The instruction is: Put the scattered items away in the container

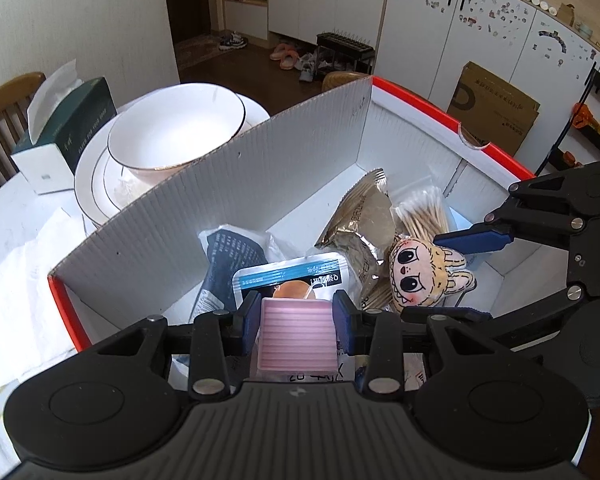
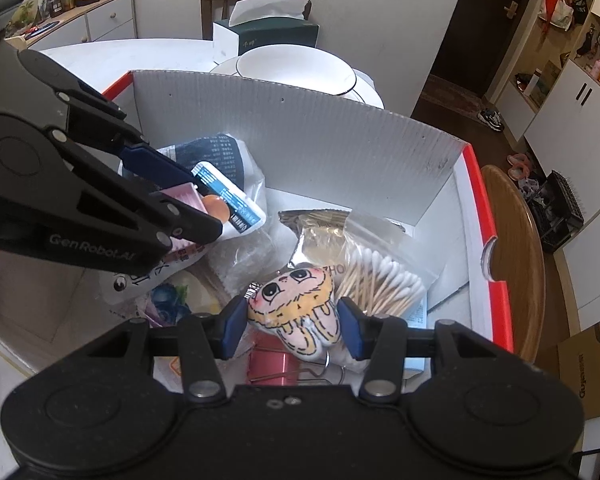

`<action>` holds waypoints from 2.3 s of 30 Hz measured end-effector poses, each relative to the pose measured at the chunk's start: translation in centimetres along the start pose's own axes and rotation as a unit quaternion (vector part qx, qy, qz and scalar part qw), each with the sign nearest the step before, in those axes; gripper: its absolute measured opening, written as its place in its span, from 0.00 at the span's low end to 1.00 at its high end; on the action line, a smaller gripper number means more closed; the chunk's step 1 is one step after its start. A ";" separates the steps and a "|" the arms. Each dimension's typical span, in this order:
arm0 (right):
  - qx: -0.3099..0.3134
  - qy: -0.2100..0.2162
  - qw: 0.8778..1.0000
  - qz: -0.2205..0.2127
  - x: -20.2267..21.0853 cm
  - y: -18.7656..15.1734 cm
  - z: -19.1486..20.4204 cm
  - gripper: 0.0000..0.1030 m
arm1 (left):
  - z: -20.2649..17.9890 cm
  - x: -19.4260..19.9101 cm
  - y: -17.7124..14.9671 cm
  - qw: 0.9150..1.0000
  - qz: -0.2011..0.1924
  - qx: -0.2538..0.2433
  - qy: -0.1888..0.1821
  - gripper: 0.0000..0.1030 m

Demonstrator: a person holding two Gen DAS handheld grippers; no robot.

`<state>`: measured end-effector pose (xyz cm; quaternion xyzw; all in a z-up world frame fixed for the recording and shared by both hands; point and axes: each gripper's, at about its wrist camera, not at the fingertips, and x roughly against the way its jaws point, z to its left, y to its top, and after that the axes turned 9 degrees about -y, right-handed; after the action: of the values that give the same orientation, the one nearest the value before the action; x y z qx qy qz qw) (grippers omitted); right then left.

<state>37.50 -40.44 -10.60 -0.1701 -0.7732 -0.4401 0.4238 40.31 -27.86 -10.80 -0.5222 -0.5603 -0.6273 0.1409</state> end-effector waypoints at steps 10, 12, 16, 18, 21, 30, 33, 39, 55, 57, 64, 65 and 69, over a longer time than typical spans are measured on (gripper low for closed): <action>-0.005 0.001 1.000 0.002 -0.3 -0.3 -0.1 0.52 | 0.3 0.2 -0.7 1.000 0.003 0.015 -0.016 0.39; -0.007 0.002 1.000 0.003 -0.3 -0.3 -0.1 0.53 | 0.3 0.2 -0.8 1.000 0.002 0.018 -0.019 0.47; -0.012 0.003 1.000 0.004 0.0 -0.6 -0.3 0.60 | 0.3 0.5 -1.1 1.000 -0.003 0.019 -0.024 0.51; -0.015 0.005 1.000 0.001 0.3 -0.7 -0.5 0.61 | 0.1 0.8 -1.2 0.999 -0.006 0.019 -0.027 0.52; -0.023 0.007 1.000 -0.002 0.8 -0.8 -0.8 0.62 | 0.0 1.2 -1.3 0.999 -0.012 0.021 -0.032 0.52; -0.040 0.010 0.999 -0.017 2.9 -1.2 -1.3 0.66 | -0.5 2.7 -1.9 0.999 -0.027 0.021 -0.037 0.53; -0.045 0.013 0.999 -0.026 3.8 -1.3 -1.4 0.69 | -0.7 3.5 -2.2 0.998 -0.037 0.021 -0.040 0.53; -0.056 0.017 0.997 -0.045 5.7 -1.3 -1.3 0.69 | -1.1 5.3 -2.9 0.997 -0.059 0.023 -0.045 0.53; -0.105 0.013 0.990 -0.093 10.0 -2.5 -0.7 0.81 | -1.1 10.4 -5.4 0.990 -0.129 0.035 -0.035 0.62; -0.113 0.009 0.989 -0.097 10.2 -2.7 -0.6 0.83 | -1.1 10.7 -5.8 0.990 -0.131 0.032 -0.032 0.62; -0.137 -0.002 0.984 -0.118 11.2 -3.5 0.0 0.95 | -1.5 11.7 -6.8 0.989 -0.140 0.028 -0.025 0.75; -0.141 -0.003 0.982 -0.121 11.4 -3.6 0.0 0.96 | -1.5 11.8 -6.9 0.989 -0.140 0.028 -0.025 0.79; -0.151 -0.012 0.980 -0.130 12.0 -4.0 0.7 0.98 | -1.7 12.4 -7.7 0.989 -0.142 0.025 -0.021 0.86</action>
<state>27.58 -43.43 -3.26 -0.1355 -0.7183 -0.6010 0.3232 28.49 -21.71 -4.71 -0.4471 -0.6471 -0.6153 0.0519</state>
